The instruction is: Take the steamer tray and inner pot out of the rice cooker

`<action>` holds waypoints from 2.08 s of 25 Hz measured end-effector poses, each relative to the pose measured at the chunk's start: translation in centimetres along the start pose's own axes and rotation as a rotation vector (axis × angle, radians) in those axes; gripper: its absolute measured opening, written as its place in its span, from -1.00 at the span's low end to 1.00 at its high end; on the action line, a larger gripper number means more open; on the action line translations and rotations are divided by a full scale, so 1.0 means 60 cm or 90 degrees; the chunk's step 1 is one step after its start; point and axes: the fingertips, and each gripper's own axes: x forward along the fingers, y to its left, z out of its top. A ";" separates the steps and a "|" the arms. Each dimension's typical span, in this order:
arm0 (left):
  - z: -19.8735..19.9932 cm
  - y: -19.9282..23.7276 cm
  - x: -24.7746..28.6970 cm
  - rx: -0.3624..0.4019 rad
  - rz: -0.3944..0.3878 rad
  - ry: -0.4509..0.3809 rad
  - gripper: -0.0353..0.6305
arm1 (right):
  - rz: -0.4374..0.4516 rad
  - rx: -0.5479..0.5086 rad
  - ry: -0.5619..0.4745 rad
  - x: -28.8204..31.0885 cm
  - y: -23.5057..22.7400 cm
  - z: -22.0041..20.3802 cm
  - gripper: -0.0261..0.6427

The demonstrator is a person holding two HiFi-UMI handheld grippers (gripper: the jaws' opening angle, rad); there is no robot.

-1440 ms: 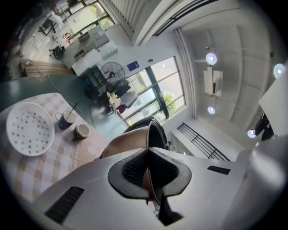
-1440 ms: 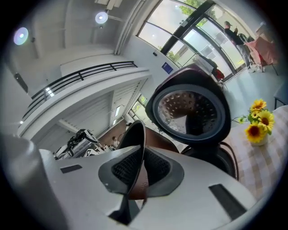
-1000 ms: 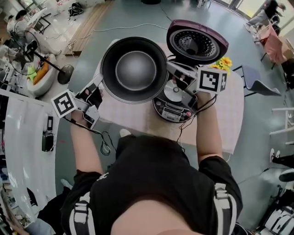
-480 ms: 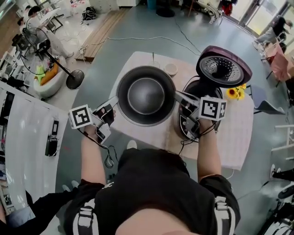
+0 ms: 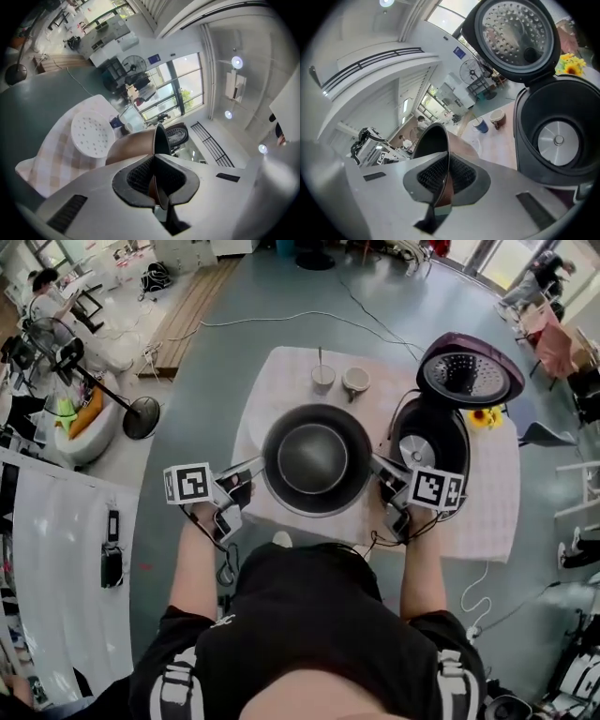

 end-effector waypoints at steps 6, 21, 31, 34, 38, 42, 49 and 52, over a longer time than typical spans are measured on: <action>-0.018 0.069 0.014 -0.006 0.014 0.077 -0.88 | -0.060 0.049 -0.015 0.009 -0.033 -0.072 -0.88; -0.081 0.149 0.117 0.069 0.067 0.218 -0.88 | -0.277 0.075 -0.037 -0.030 -0.135 -0.182 -0.88; -0.088 0.183 0.158 0.087 0.108 0.228 -0.88 | -0.359 0.059 -0.029 -0.024 -0.182 -0.200 -0.86; -0.083 0.187 0.170 0.105 0.132 0.218 -0.88 | -0.399 0.032 -0.040 -0.024 -0.186 -0.199 -0.84; -0.080 0.190 0.176 0.162 0.175 0.195 -0.88 | -0.447 0.001 -0.067 -0.027 -0.187 -0.196 -0.83; -0.079 0.194 0.184 0.216 0.204 0.174 -0.87 | -0.482 0.008 -0.115 -0.028 -0.194 -0.191 -0.82; -0.066 0.195 0.184 0.304 0.199 0.132 -0.81 | -0.524 -0.054 -0.147 -0.028 -0.189 -0.185 -0.82; -0.045 0.180 0.174 0.370 0.221 0.069 -0.75 | -0.530 -0.097 -0.187 -0.047 -0.163 -0.167 -0.82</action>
